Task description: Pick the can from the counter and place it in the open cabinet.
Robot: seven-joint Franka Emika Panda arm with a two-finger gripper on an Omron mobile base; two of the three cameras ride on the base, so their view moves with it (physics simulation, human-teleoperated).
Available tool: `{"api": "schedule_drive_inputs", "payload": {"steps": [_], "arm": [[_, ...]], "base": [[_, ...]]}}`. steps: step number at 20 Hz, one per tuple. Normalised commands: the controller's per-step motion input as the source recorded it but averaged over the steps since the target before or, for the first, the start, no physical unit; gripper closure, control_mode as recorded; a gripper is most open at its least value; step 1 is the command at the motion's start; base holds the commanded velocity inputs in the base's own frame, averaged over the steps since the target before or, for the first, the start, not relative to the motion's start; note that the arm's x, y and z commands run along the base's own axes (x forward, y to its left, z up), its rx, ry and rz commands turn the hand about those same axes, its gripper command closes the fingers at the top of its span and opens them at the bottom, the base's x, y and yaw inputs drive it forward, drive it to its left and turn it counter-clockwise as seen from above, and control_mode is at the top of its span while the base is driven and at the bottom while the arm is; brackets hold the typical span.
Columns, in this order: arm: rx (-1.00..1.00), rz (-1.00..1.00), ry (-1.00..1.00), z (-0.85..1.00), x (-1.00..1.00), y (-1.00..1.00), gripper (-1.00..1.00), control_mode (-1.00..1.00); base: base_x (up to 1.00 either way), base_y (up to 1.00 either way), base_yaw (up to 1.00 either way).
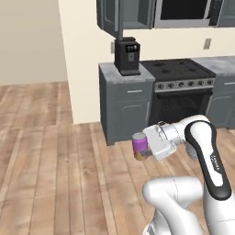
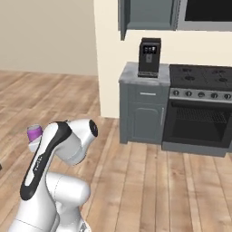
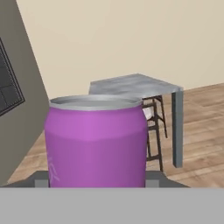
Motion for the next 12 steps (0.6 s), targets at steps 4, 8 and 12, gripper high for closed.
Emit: {"api": "schedule_drive_inputs", "payload": {"steps": [4, 8, 12], "arm": [[0.0, 0.0, 0.0, 0.0, 0.0, 0.0, 1.0, 1.0], [0.0, 0.0, 0.0, 0.0, 0.0, 0.0, 1.0, 1.0], [0.0, 0.0, 0.0, 0.0, 0.0, 0.0, 1.0, 1.0]], "base": [[0.6, -0.45, 0.01], [0.62, -0.43, 0.01], [0.64, -0.42, 0.02]]}}
